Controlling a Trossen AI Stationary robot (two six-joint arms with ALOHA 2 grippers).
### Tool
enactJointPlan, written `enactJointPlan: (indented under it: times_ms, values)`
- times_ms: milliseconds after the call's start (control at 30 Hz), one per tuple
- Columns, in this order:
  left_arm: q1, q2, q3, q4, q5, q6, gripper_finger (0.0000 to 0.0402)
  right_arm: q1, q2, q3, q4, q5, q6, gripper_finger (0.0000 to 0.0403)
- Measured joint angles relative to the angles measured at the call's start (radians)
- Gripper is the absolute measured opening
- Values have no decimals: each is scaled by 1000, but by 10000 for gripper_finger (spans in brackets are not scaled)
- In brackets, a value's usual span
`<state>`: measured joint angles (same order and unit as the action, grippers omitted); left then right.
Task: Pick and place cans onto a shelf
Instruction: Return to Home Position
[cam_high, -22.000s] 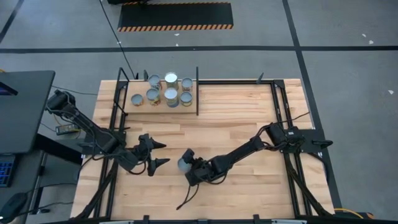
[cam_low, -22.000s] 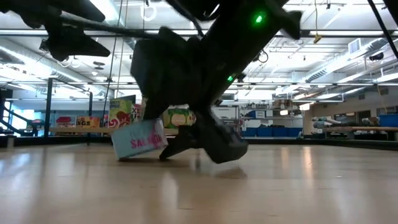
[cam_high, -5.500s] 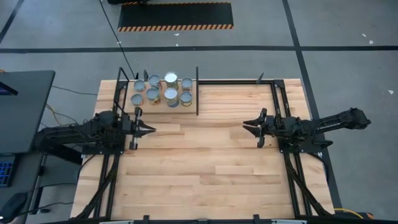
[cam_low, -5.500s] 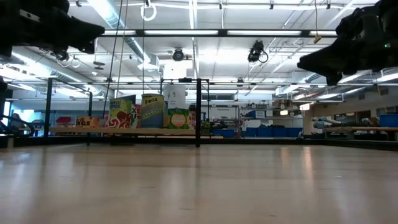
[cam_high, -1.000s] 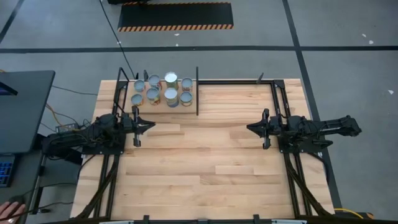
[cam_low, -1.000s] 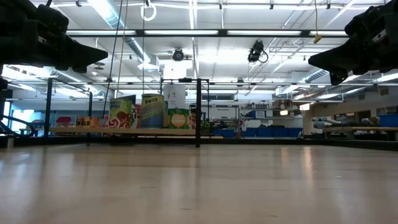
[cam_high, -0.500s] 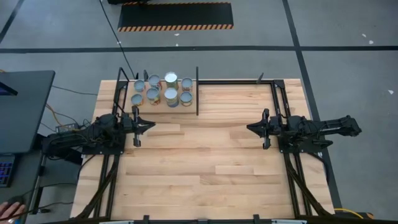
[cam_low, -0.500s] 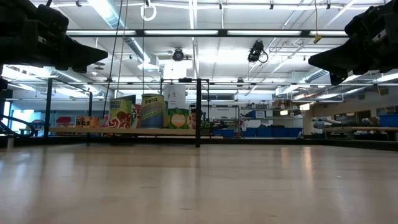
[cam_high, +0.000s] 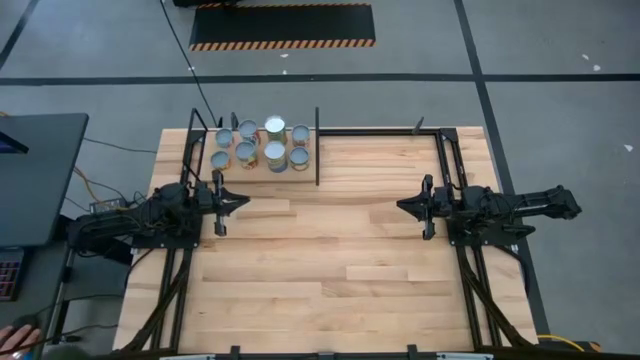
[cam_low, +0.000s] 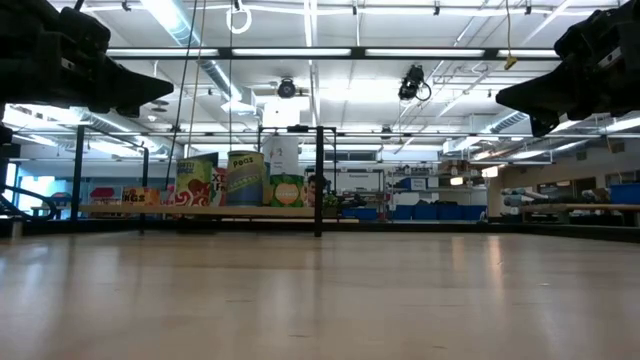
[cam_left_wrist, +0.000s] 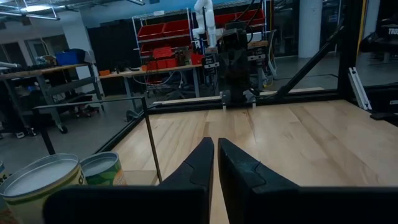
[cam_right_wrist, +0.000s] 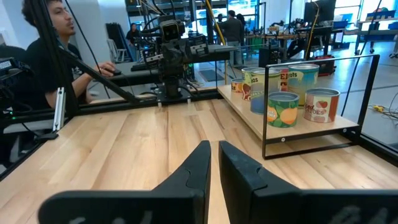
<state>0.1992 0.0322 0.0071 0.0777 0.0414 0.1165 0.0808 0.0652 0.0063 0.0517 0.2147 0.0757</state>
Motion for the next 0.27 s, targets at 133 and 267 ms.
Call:
enactJointPlan:
  times_ms: [133, 267]
  values:
    - [0, 0, 0, 0, 0, 0, 31, 0, 0, 0, 0, 0, 0, 41]
    - [0, 0, 0, 0, 0, 0, 31, 0, 0, 0, 0, 0, 0, 39]
